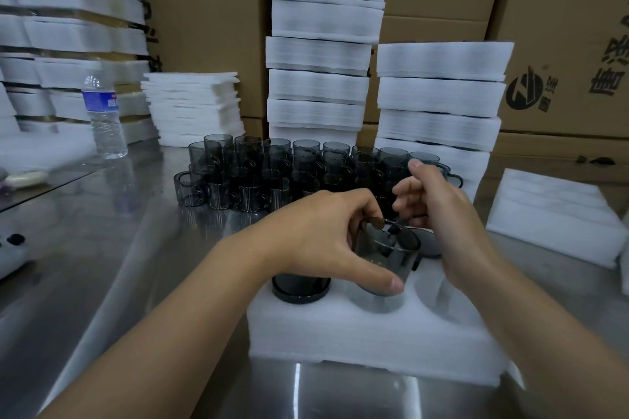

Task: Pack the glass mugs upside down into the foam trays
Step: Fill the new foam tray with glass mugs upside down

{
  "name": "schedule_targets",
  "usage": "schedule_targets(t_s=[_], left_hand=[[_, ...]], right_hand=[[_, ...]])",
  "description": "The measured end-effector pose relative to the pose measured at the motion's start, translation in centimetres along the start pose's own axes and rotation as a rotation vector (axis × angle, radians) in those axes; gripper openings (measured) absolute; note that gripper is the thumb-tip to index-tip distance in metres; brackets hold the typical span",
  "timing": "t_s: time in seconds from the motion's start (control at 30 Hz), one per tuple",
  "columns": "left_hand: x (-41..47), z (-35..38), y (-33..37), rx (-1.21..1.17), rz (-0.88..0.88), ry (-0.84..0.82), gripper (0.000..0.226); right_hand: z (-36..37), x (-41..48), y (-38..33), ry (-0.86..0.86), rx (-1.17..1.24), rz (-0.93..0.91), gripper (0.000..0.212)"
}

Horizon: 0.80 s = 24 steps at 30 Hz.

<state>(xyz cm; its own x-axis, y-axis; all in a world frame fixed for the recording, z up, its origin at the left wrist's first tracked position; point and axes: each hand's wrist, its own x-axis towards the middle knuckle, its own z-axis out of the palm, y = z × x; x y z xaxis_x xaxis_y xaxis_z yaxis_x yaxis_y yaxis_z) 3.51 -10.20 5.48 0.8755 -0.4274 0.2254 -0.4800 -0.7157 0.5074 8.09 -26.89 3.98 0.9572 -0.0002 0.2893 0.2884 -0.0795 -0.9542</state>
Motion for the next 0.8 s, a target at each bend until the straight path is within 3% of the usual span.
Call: schedule_targets(t_s=[0.3, 0.53, 0.8], left_hand=[[-0.7, -0.8, 0.2, -0.005, -0.021, -0.091, 0.056], [-0.6, 0.3, 0.7, 0.197, -0.001, -0.113, 0.062], [-0.8, -0.2, 0.6, 0.066, -0.001, -0.188, 0.058]], right_hand=[[0.1, 0.0, 0.0, -0.010, -0.006, 0.017, 0.033], [0.3, -0.2, 0.1, -0.042, 0.008, 0.023, 0.027], [0.3, -0.3, 0.0, -0.060, -0.004, 0.020, 0.026]])
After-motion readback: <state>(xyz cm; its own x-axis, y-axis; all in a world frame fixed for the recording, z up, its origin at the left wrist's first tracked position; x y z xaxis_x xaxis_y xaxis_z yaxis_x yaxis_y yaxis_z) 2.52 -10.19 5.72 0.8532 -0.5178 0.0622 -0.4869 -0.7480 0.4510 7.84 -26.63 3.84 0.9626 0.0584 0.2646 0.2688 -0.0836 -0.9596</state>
